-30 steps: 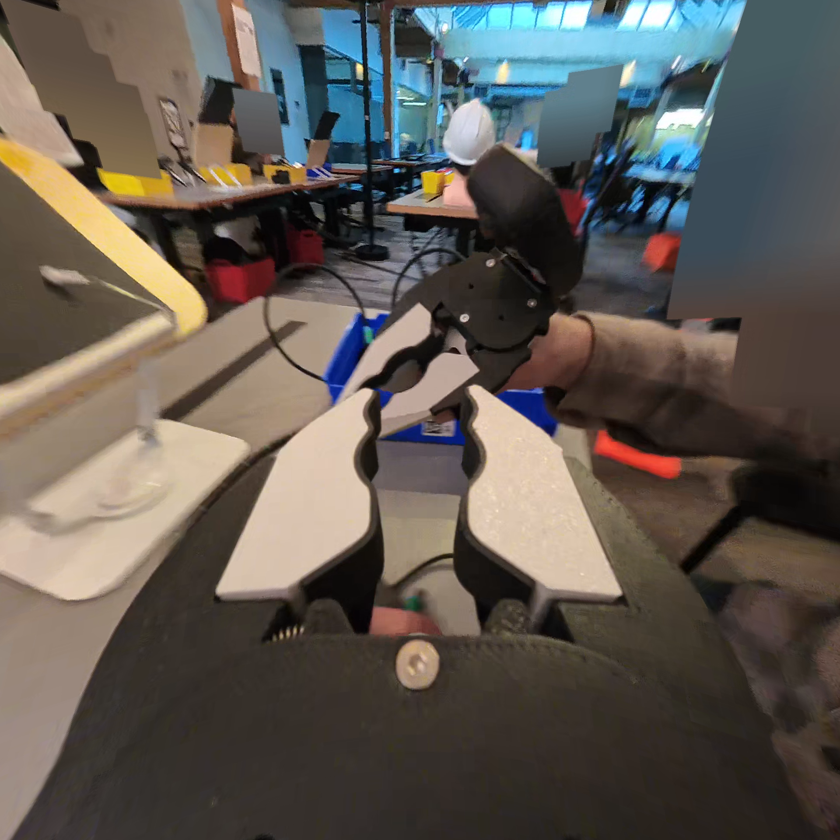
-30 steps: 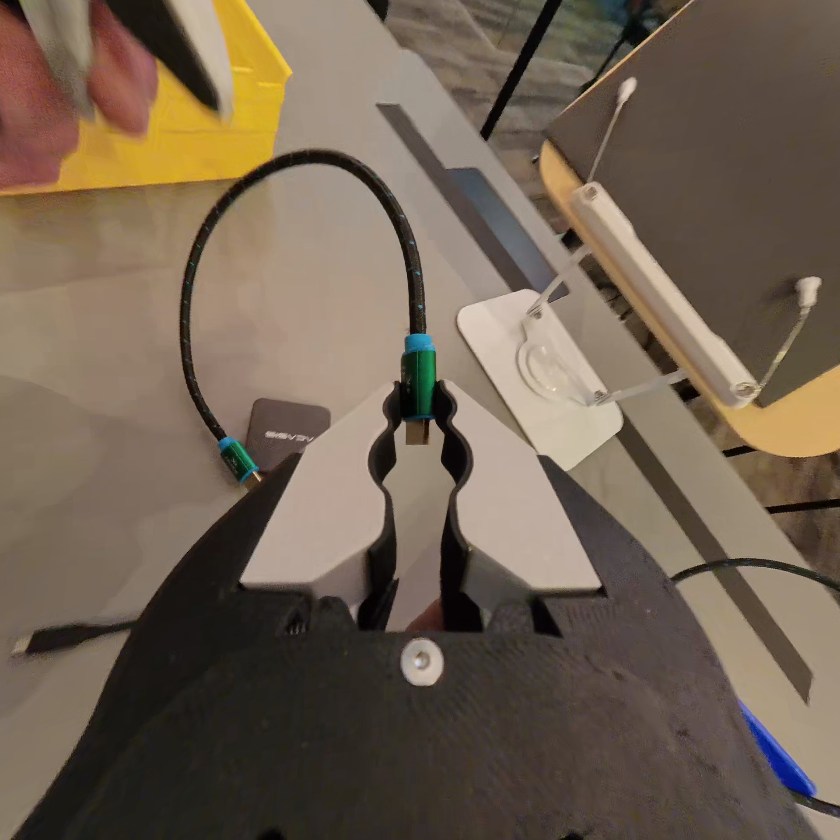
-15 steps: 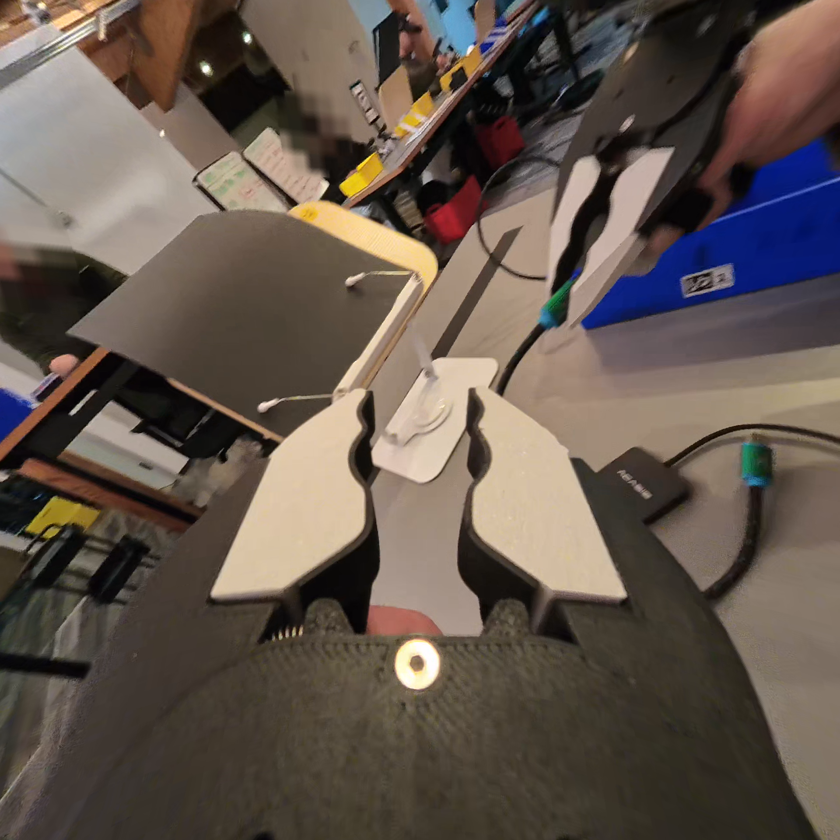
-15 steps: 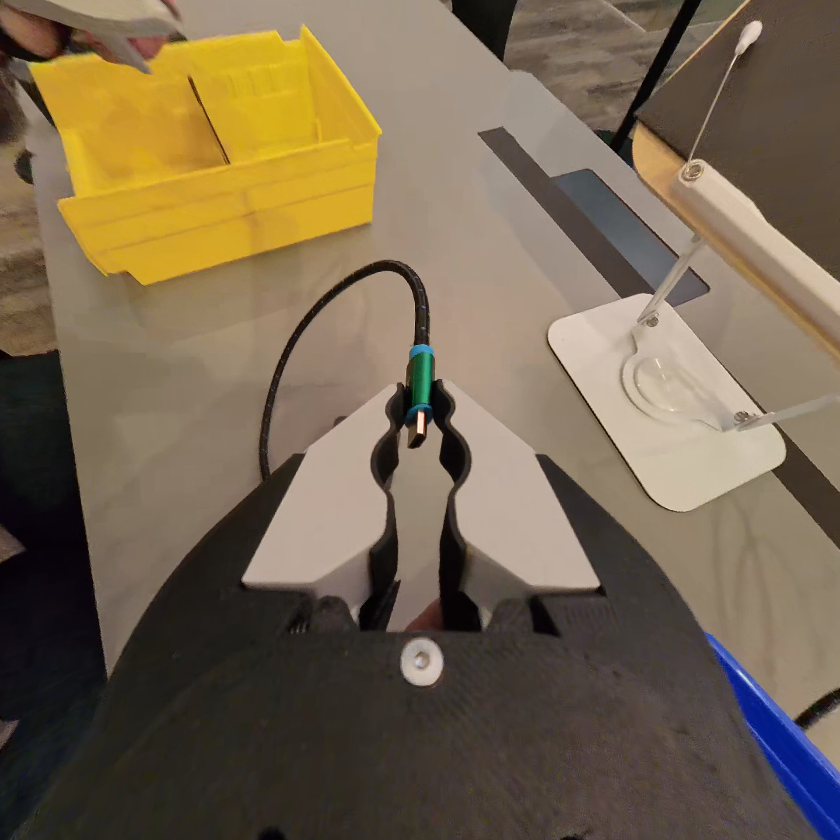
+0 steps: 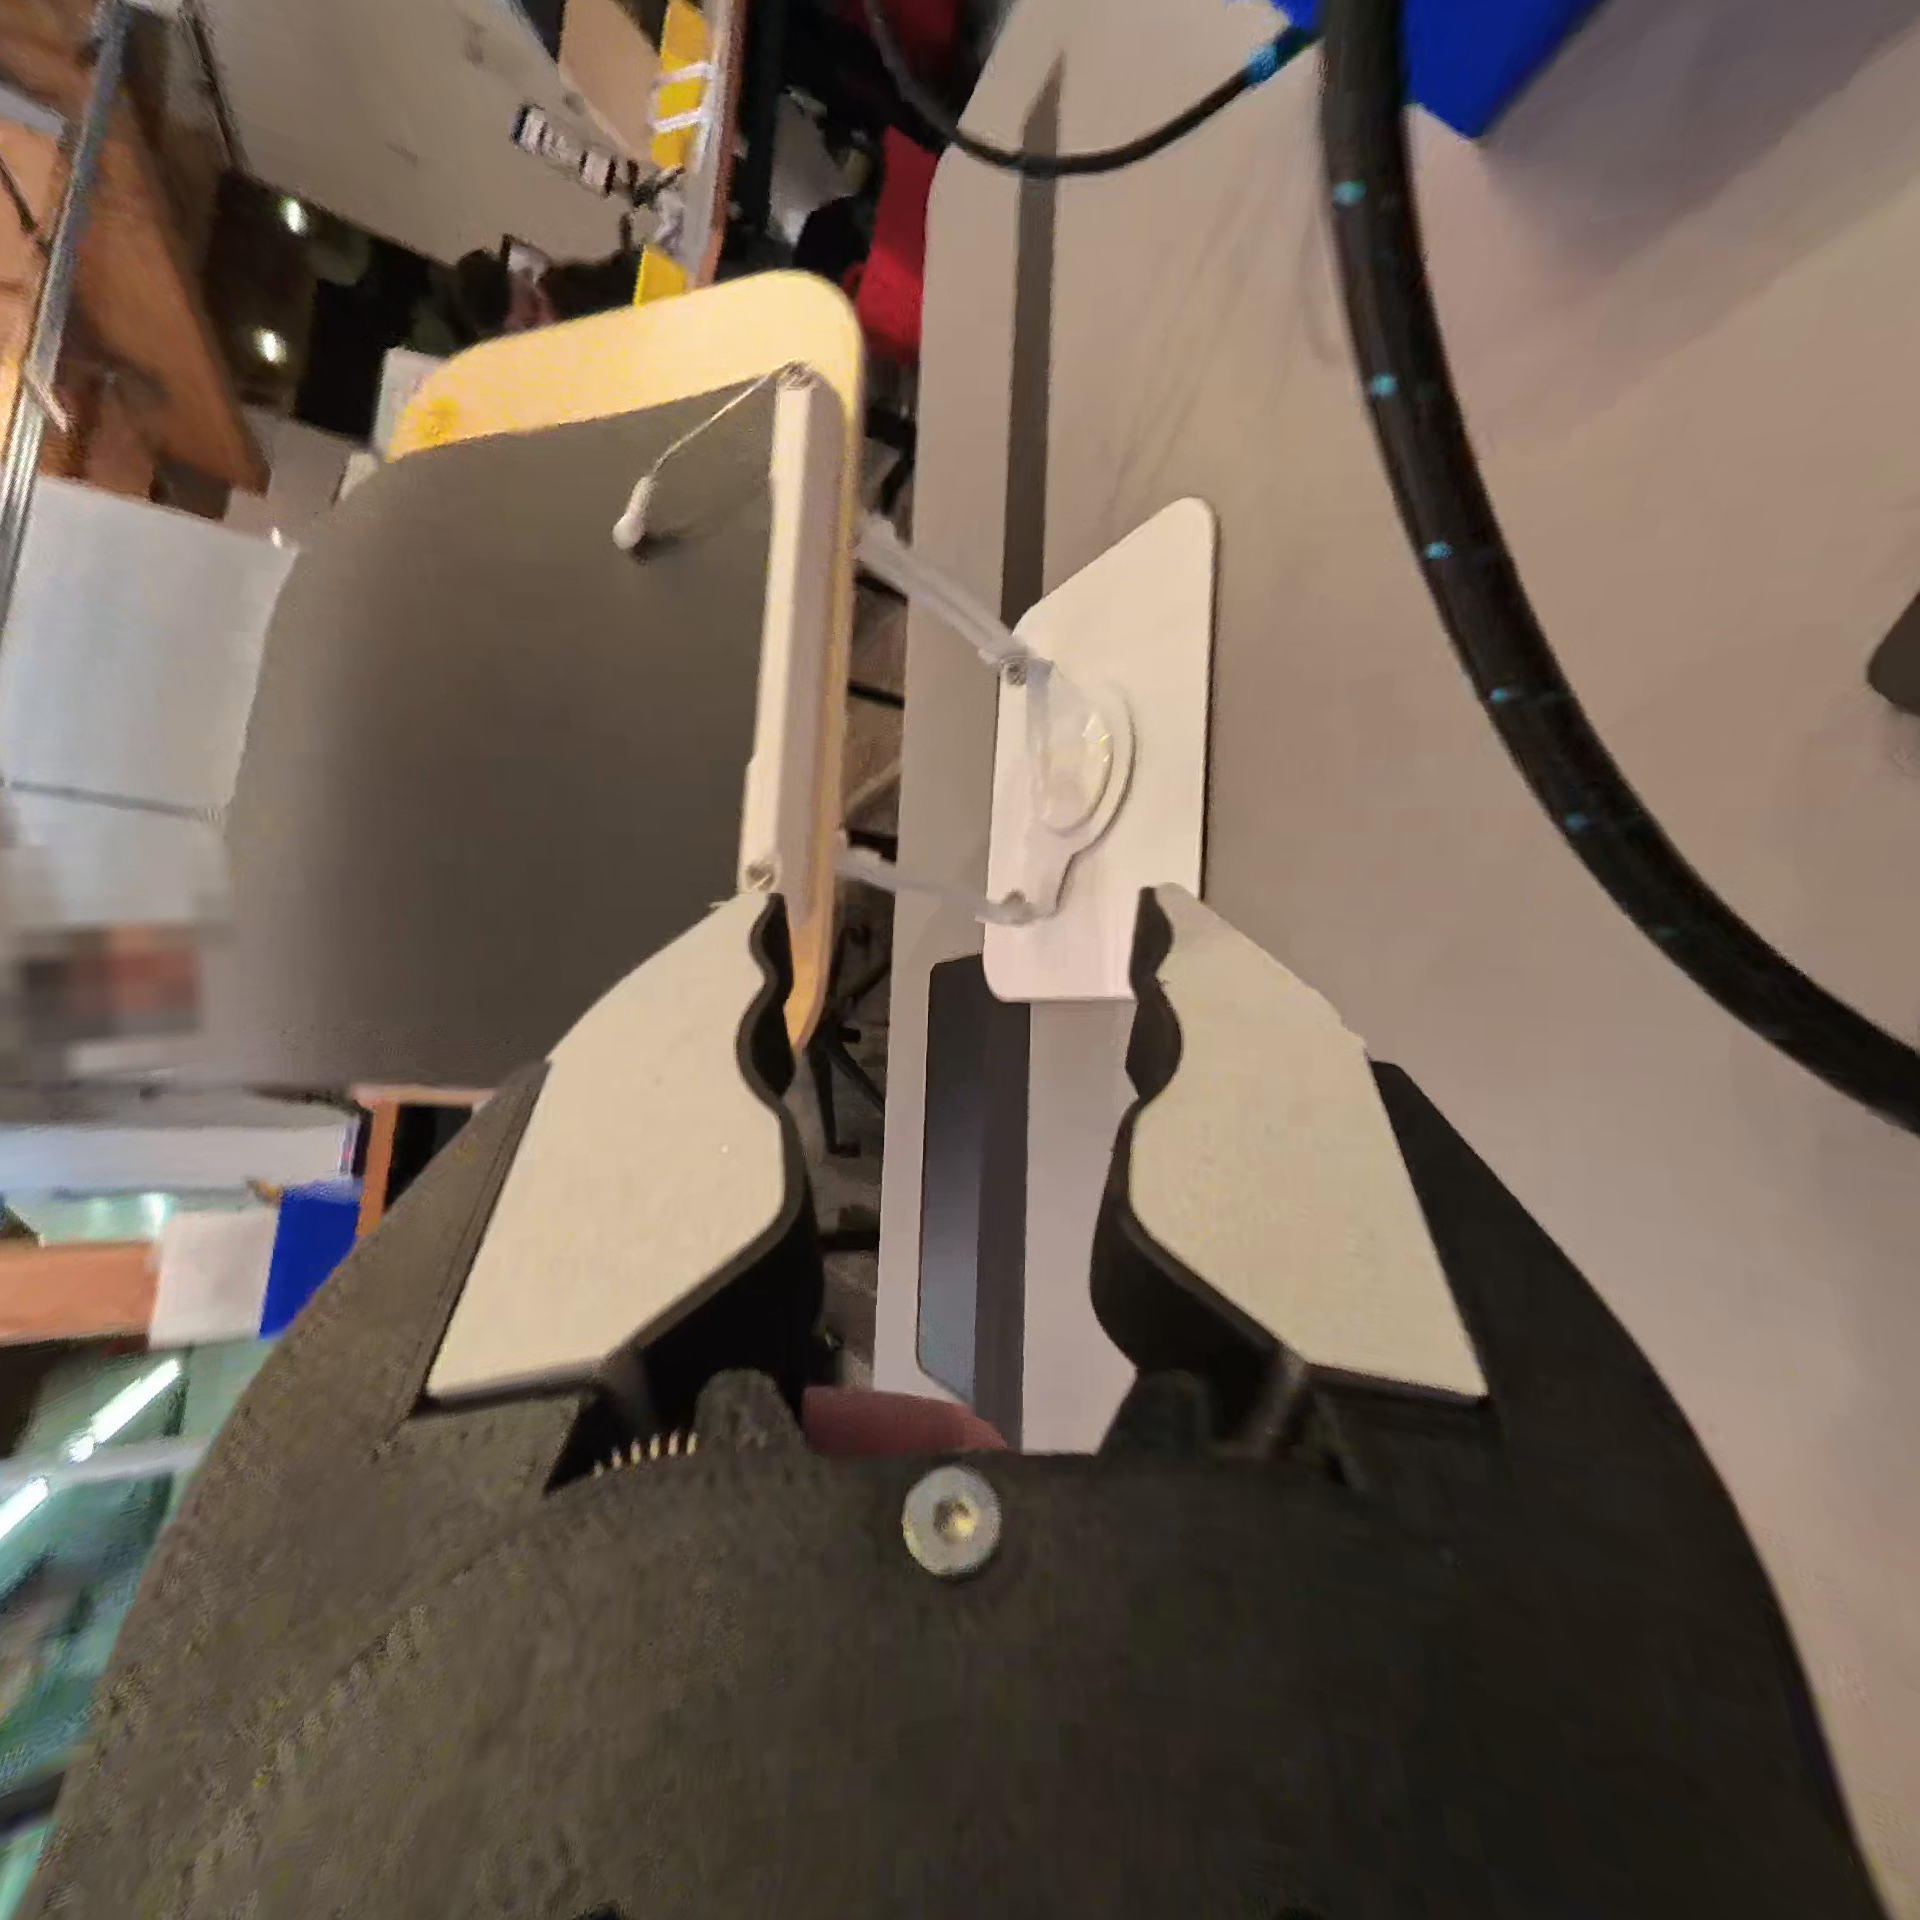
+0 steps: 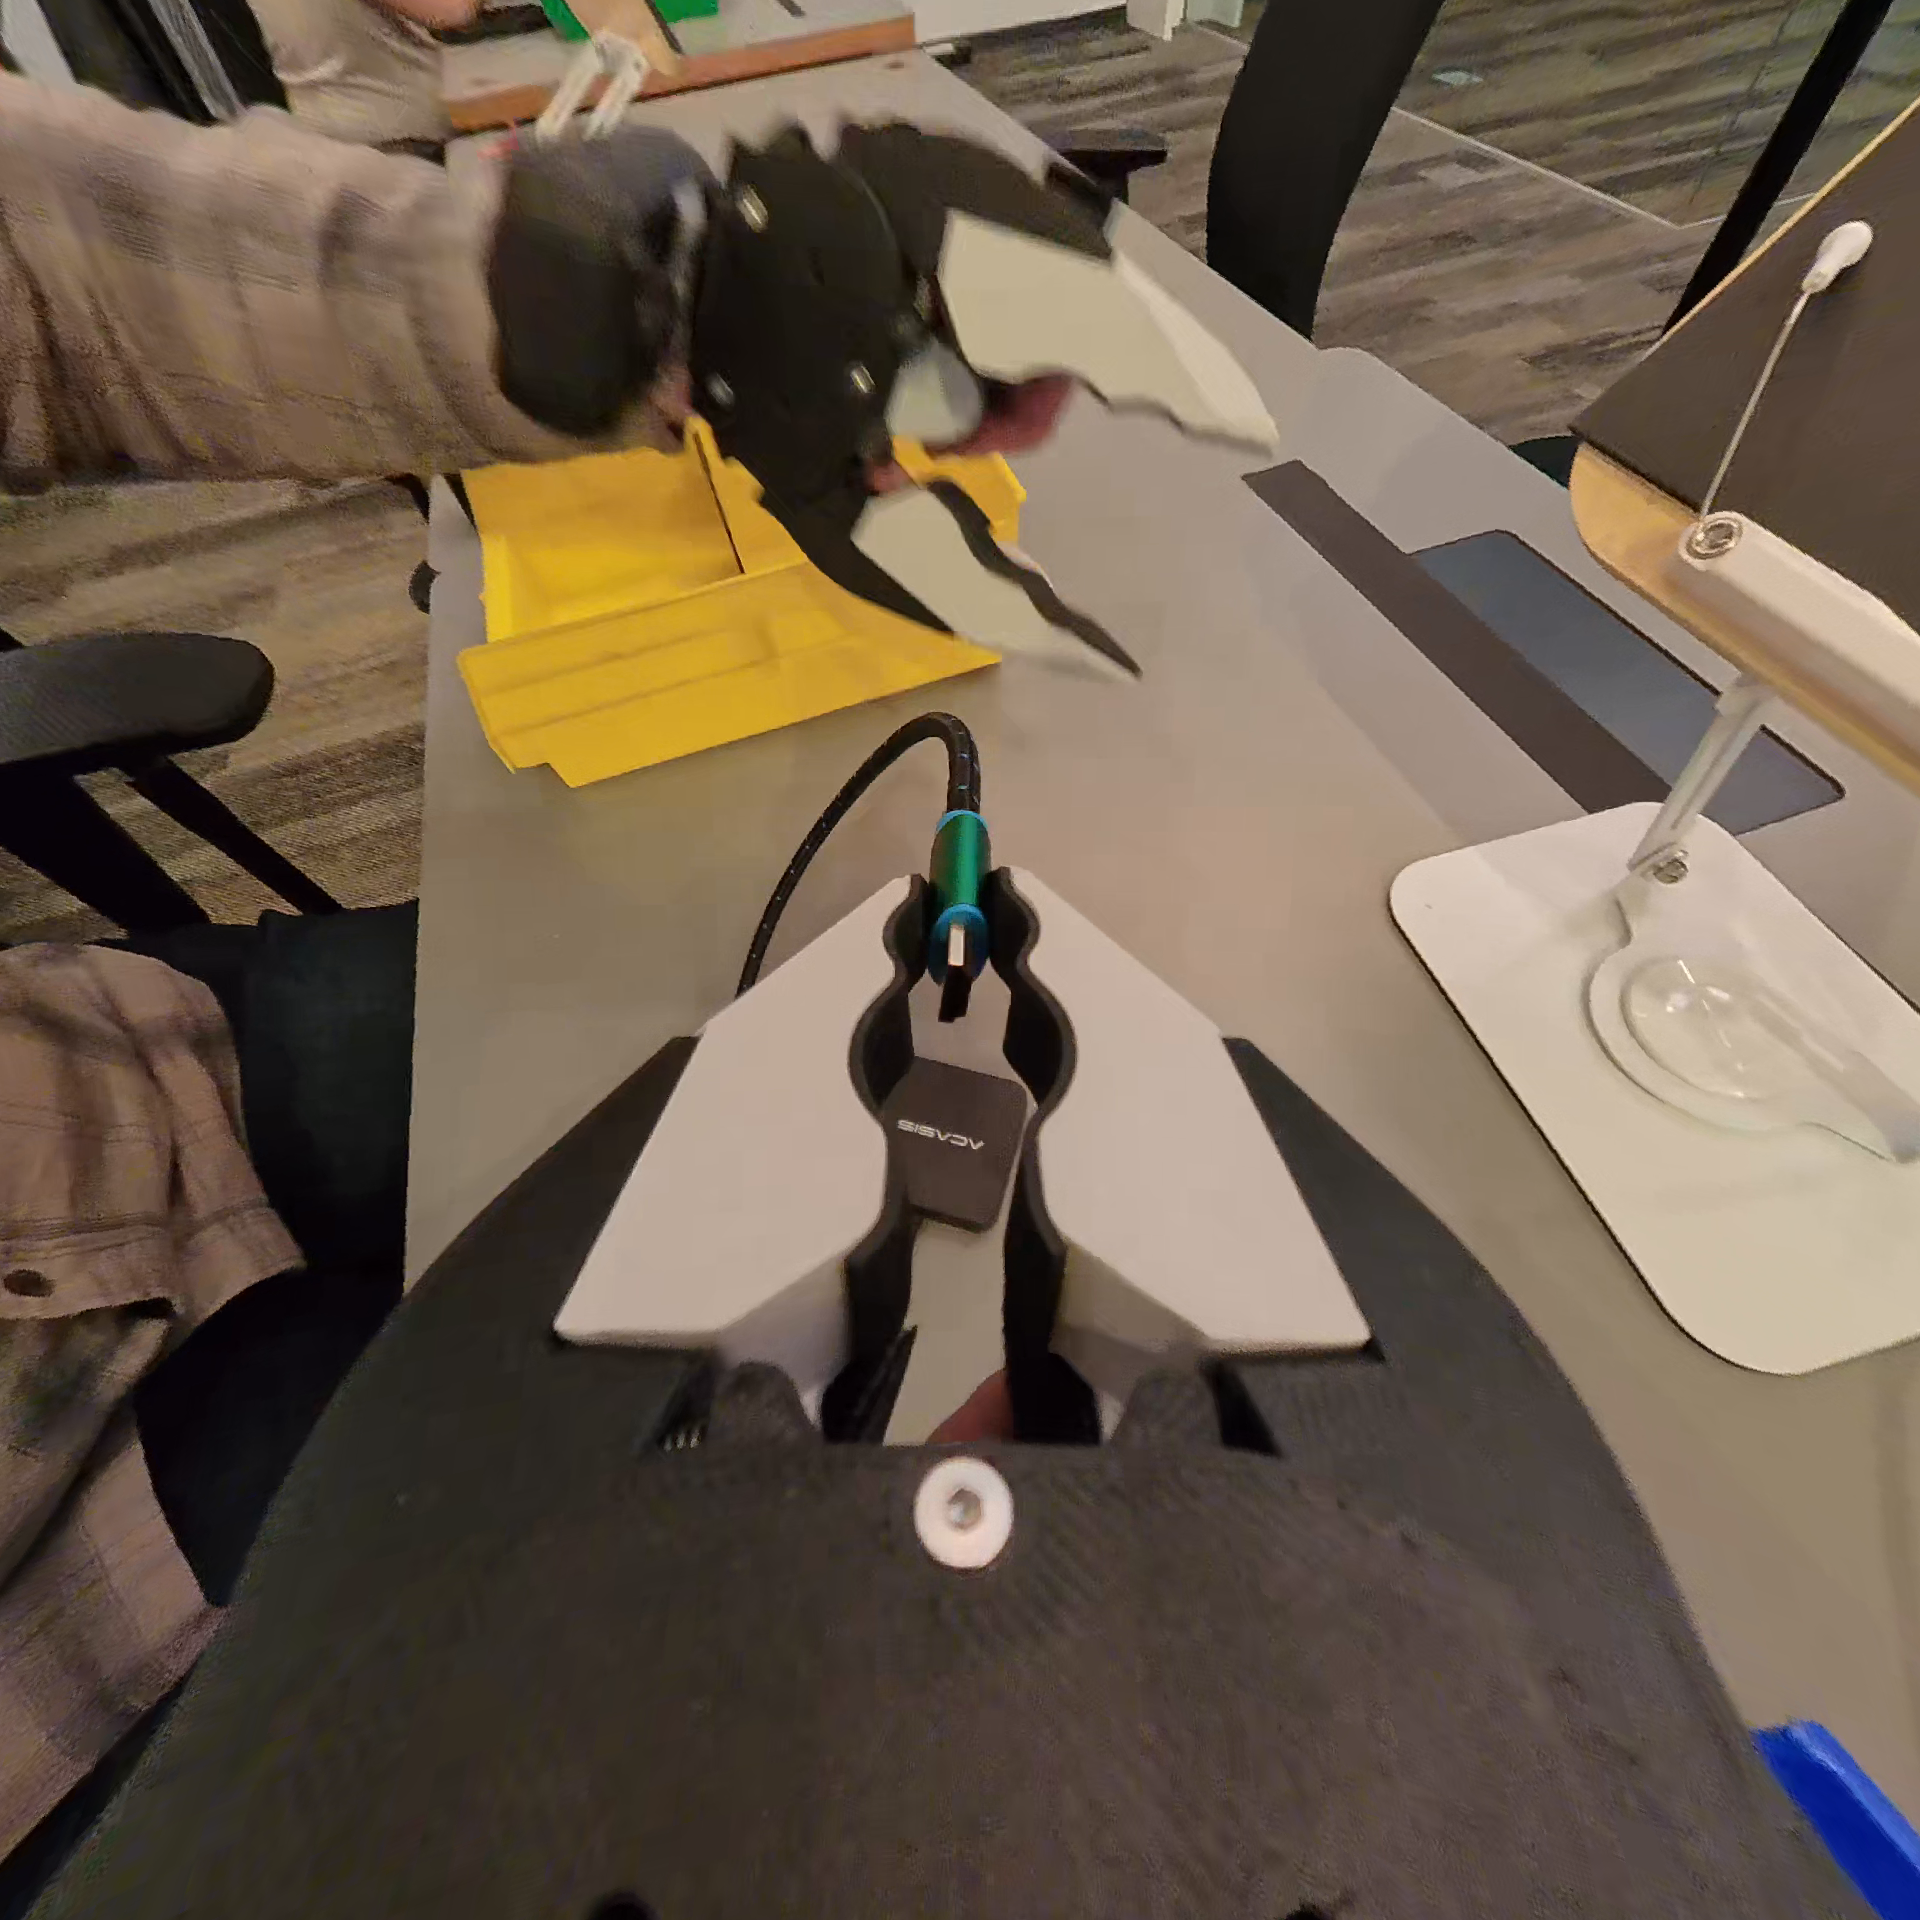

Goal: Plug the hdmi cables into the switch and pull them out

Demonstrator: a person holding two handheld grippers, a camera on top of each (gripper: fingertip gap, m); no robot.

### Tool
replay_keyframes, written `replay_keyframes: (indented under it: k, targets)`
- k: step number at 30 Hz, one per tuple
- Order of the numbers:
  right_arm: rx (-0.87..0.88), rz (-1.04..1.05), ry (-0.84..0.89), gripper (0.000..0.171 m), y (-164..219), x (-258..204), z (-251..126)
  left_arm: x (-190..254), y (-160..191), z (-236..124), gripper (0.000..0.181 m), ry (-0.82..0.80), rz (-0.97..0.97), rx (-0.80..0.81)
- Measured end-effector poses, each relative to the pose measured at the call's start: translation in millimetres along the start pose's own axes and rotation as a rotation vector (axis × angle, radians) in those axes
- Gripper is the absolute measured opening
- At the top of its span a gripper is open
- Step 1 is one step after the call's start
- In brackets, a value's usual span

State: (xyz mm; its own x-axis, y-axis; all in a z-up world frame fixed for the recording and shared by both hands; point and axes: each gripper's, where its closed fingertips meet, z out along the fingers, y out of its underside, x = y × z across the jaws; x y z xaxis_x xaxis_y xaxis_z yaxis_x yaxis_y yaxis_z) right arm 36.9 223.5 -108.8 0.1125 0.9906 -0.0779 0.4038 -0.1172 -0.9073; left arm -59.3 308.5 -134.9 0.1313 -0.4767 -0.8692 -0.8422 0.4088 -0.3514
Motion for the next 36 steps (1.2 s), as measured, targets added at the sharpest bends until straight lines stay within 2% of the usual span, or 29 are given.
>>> replay_keyframes:
  k: [5,12,16,20,26,27,35,36]
  targets:
    - [0.063,0.046,-0.116,0.009,-14.7,-14.4,-1.5,5.7,-49.3,21.7,0.071,-0.052,-0.003,0.201]
    - [0.139,0.145,-0.257,0.009,-23.0,-19.6,-12.0,4.6,-101.1,-4.1,0.072,-0.035,-0.129,0.409]
    - [0.178,0.189,-0.338,0.009,-23.3,-27.4,-13.4,18.1,-126.0,-29.5,0.061,0.077,-0.189,0.488]
    - [0.216,0.213,-0.408,0.009,-29.8,-39.7,-13.4,11.6,-144.8,-49.4,0.048,0.099,-0.328,0.579]
    - [0.203,0.249,-0.502,0.009,-27.6,-58.0,-11.2,19.9,-171.8,-71.5,0.027,0.110,-0.264,0.661]
    - [0.202,0.254,-0.514,0.009,-27.5,-59.9,-11.7,22.5,-173.6,-73.1,0.023,0.116,-0.257,0.661]
    - [0.210,0.307,-0.555,0.009,-30.0,-65.5,-7.4,24.1,-171.2,-80.9,0.019,0.110,-0.261,0.651]
    - [0.230,0.321,-0.554,0.011,-33.2,-63.9,-7.0,23.8,-170.7,-81.5,0.010,0.116,-0.274,0.647]
